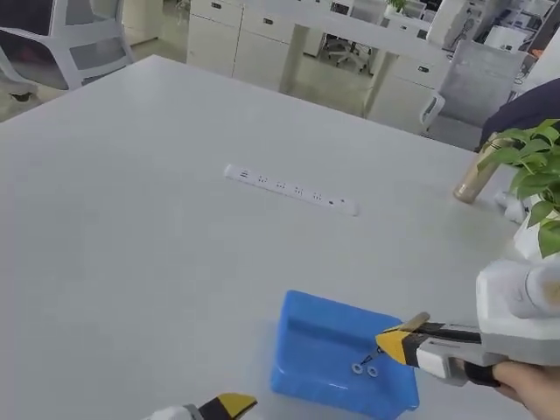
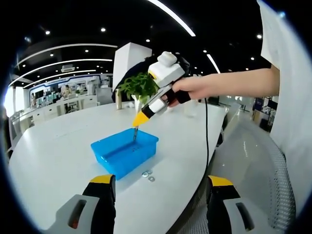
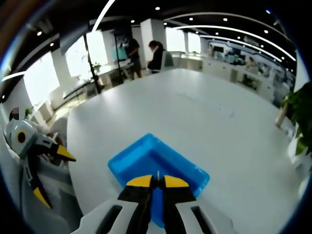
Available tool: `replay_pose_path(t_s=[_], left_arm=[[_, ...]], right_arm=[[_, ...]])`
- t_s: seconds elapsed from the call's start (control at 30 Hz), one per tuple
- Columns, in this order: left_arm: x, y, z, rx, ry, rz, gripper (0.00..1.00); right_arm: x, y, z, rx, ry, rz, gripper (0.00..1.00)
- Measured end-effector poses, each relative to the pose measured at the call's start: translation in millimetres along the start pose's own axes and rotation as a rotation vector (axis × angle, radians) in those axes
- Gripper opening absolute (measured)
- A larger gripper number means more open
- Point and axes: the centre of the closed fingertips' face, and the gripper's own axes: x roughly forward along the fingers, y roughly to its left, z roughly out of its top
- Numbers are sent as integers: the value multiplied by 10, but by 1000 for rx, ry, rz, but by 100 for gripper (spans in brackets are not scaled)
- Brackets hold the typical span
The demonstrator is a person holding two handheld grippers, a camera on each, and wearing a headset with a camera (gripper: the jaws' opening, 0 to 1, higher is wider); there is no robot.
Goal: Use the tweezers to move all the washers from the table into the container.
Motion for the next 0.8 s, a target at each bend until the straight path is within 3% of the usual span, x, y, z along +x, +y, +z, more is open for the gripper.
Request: replay_pose_path(t_s=[0.37,0.5,0.8], left_arm=[[3,0,9,1,-2,-2,76],[3,1,13,1,-3,-2,76],[-1,5,13,-2,-5,-1,76]], right_arm=[[-233,296,177,-23,-62,32,3],[-256,412,141,-27,-56,56,3],[-126,716,-132,-8,-7,136,3]])
